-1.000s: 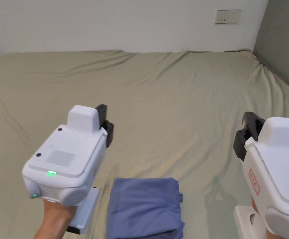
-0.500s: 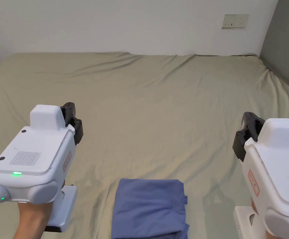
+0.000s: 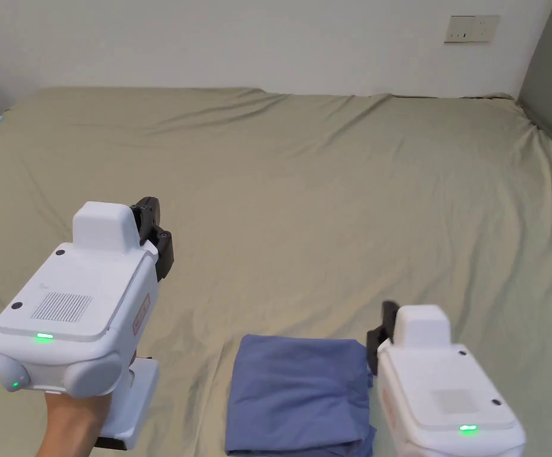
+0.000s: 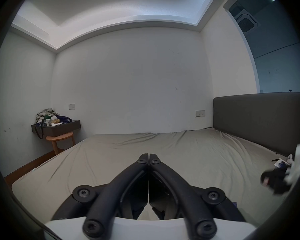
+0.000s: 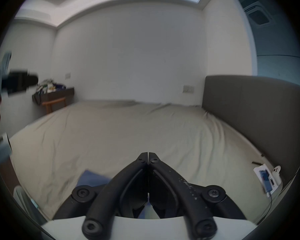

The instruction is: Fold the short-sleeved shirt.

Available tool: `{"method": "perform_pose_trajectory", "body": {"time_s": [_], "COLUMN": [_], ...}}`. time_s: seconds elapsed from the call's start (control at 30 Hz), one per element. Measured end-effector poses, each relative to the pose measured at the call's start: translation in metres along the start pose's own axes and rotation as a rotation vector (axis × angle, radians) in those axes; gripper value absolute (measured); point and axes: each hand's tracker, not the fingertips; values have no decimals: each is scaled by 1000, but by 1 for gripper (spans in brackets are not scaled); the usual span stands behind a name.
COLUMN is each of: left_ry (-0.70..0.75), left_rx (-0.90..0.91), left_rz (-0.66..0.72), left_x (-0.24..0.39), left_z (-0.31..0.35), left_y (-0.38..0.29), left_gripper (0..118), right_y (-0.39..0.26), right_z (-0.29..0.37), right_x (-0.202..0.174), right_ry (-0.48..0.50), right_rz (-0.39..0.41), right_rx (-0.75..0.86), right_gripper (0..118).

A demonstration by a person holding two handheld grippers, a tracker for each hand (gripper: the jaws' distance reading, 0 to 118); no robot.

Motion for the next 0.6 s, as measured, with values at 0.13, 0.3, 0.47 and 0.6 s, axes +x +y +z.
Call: {"method": "perform_pose_trajectory", "body": {"time_s": [0.13,0.3,0.47,0.6], "left_ry": [2,2,-7,-72], "left_rx": [-26,-75,-134,-312], "left_rz": [10,20,43,127], "left_x": [-6,-14,-19,-21], "left_z": [1,-1,-5,-15], "left_y": [-7,-23,-39,-58], "left_gripper": [0,0,0,0], "right_y": [-38,-73,-114,-116], "right_z": [-24,-52,-80,-72], "right_x": [-21,-31,-29,-22], "right_ry": [28,23,-3,0], "right_rz": [-8,-1,8,-56], "right_rx": [-114,-234,-394,-355], "right_gripper": [2,2,2,1]}}
